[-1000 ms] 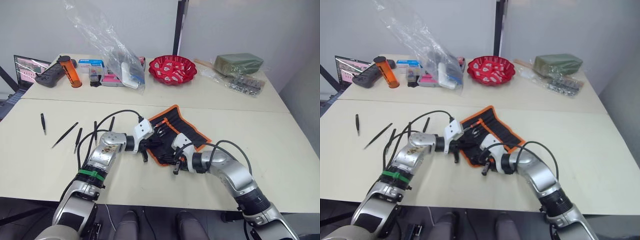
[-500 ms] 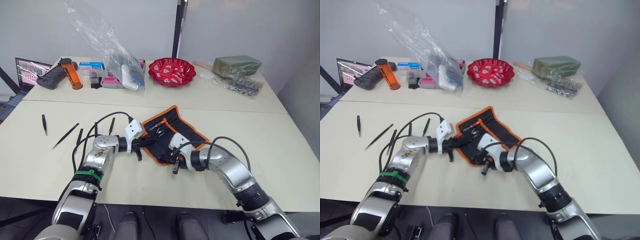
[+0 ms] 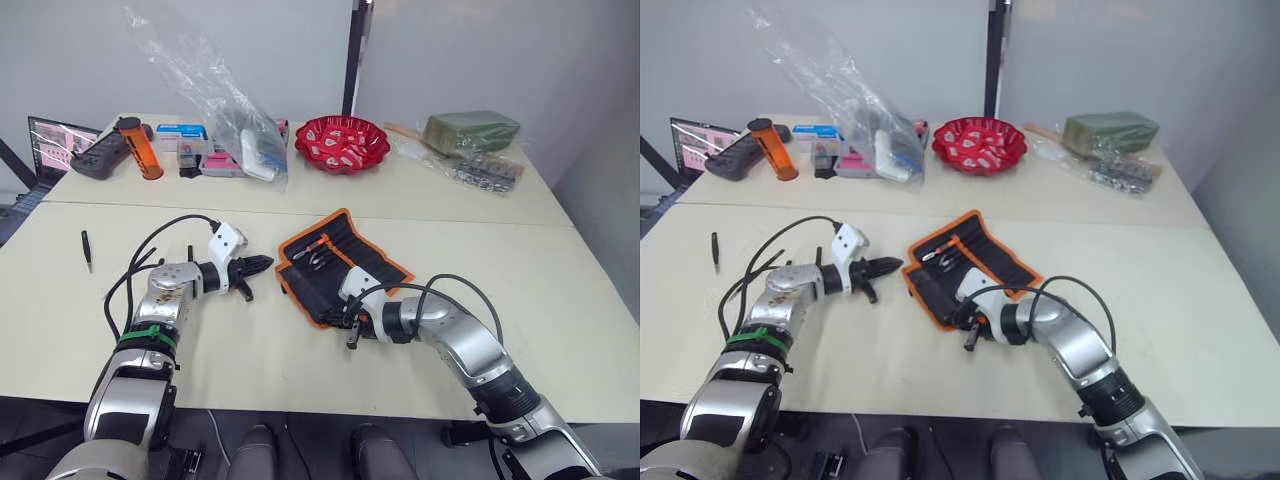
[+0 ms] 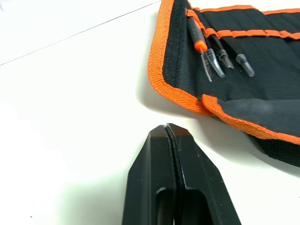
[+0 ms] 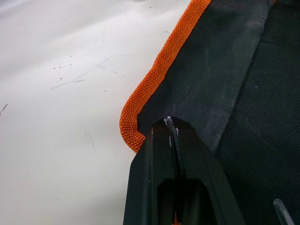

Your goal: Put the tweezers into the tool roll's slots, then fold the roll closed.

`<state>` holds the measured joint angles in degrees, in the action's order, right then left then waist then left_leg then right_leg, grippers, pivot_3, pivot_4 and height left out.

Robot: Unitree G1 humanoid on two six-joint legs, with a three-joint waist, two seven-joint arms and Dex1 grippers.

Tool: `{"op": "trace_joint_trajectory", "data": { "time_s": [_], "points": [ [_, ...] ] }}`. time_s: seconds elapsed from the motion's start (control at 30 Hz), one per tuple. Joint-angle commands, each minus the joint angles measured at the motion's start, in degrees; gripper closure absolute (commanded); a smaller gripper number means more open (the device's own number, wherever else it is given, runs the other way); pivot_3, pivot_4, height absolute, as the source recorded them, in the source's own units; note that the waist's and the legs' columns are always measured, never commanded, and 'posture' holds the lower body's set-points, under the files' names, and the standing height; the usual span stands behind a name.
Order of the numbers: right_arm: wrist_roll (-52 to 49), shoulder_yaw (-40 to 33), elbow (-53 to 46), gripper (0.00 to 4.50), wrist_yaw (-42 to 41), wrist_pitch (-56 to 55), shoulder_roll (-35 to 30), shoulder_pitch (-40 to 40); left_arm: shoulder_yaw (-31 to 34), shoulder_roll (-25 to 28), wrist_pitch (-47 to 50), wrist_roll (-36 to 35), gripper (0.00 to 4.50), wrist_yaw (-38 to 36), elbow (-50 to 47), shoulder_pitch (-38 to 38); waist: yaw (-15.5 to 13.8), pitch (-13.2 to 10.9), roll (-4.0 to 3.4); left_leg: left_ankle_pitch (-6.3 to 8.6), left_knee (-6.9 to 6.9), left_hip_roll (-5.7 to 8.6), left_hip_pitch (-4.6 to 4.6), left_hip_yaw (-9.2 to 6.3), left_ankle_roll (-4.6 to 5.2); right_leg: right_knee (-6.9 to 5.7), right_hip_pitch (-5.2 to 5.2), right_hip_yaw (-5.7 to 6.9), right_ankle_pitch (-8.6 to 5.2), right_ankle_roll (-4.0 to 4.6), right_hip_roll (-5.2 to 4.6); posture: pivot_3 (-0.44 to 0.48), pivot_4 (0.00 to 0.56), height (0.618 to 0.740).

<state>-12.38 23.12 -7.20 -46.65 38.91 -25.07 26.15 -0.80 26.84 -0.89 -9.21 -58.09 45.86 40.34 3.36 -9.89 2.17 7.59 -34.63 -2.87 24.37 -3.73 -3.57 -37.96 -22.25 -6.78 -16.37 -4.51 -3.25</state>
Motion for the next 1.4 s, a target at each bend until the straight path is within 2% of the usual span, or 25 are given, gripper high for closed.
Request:
{"op": "trace_joint_trajectory", "data": {
  "time_s": [0.03, 0.17, 0.3, 0.37, 0.5, 0.8, 1.0, 1.27, 1.4],
  "points": [
    [1.07, 1.24, 2.01, 4.50, -0.05, 1.93, -0.16, -1.07, 3.66, 0.33, 0.97, -3.41, 4.48, -0.32, -2.27, 2.00, -0.04, 0.00, 0.00, 0.00, 0.01, 0.00, 0.00, 0.00, 0.00, 0.00, -0.01, 0.00, 0.00, 0.00, 0.00, 0.000, 0.150, 0.729],
    [0.03, -0.17, 0.55, 4.50, -0.79, 0.67, -0.15, -1.96, 8.26, -2.16, 4.47, -11.25, 4.48, -2.21, -10.67, 2.00, -0.11, 0.00, 0.01, 0.00, 0.03, 0.00, 0.05, 0.00, 0.00, 0.01, -0.04, 0.01, 0.00, 0.00, 0.00, 0.000, 0.150, 0.729],
    [0.01, -0.48, -0.46, 4.50, -1.37, 0.28, -0.18, -2.91, 6.02, -4.31, 8.91, -12.08, 4.48, -0.94, -20.19, -0.01, -0.45, 0.00, 0.01, 0.00, 0.03, 0.00, 0.06, 0.00, 0.00, 0.09, -0.01, 0.00, 0.00, 0.00, -0.02, 0.000, 0.150, 0.729],
    [0.31, -0.42, -0.47, 4.50, -1.41, -0.10, -0.12, -2.86, 3.17, -5.00, 9.63, -10.13, 4.48, -0.90, -22.83, -1.31, -0.64, 0.00, 0.00, 0.00, 0.03, 0.01, 0.06, 0.00, 0.00, 0.11, -0.01, 0.00, 0.00, 0.00, -0.03, 0.000, 0.150, 0.729],
    [0.69, -0.37, -0.47, 4.50, -1.46, -0.75, -0.09, -2.21, -2.16, -3.91, 5.15, -2.89, 4.48, 0.51, -21.83, -3.12, -0.45, -0.01, 0.00, 0.00, 0.11, 0.01, 0.02, 0.03, 0.00, 0.16, -0.02, -0.02, 0.00, 0.00, -0.02, 0.000, 0.150, 0.729],
    [-1.14, -2.35, -1.27, 4.50, -3.40, -2.27, -0.46, -2.06, -6.05, -1.92, 2.24, 1.98, 4.48, -0.15, -19.33, -8.72, -0.72, -0.02, 0.02, 0.00, 0.31, 0.01, 0.06, 0.05, 0.00, 0.35, -0.08, -0.02, 0.00, 0.01, -0.04, 0.000, 0.150, 0.729],
    [-3.84, -5.73, 3.62, 4.50, -5.08, -4.69, 3.48, 2.11, -6.48, -1.09, -1.99, 4.27, 4.48, 1.18, -14.15, -8.42, -0.71, -0.02, 0.01, 0.00, 0.33, 0.00, 0.04, 0.06, 0.00, 0.35, -0.07, -0.01, 0.01, 0.02, -0.03, 0.000, 0.150, 0.729],
    [-0.25, -6.23, 23.91, 4.50, -4.40, -16.10, 10.79, 12.18, -5.96, -0.93, -4.19, 4.55, 4.48, 2.47, -11.33, -7.34, -0.58, -0.02, 0.01, 0.00, 0.34, 0.00, -0.01, 0.06, 0.00, 0.31, -0.06, 0.00, 0.02, 0.04, -0.03, 0.000, 0.150, 0.729],
    [1.85, -4.78, 32.46, 4.50, -6.14, -20.53, 13.31, 13.24, -6.04, -1.31, -3.83, 4.25, 4.48, 2.53, -12.14, -7.82, -0.62, -0.02, 0.00, 0.00, 0.36, 0.00, 0.00, 0.06, 0.00, 0.31, -0.06, 0.00, 0.02, 0.04, -0.03, 0.000, 0.150, 0.729]
  ]
}}
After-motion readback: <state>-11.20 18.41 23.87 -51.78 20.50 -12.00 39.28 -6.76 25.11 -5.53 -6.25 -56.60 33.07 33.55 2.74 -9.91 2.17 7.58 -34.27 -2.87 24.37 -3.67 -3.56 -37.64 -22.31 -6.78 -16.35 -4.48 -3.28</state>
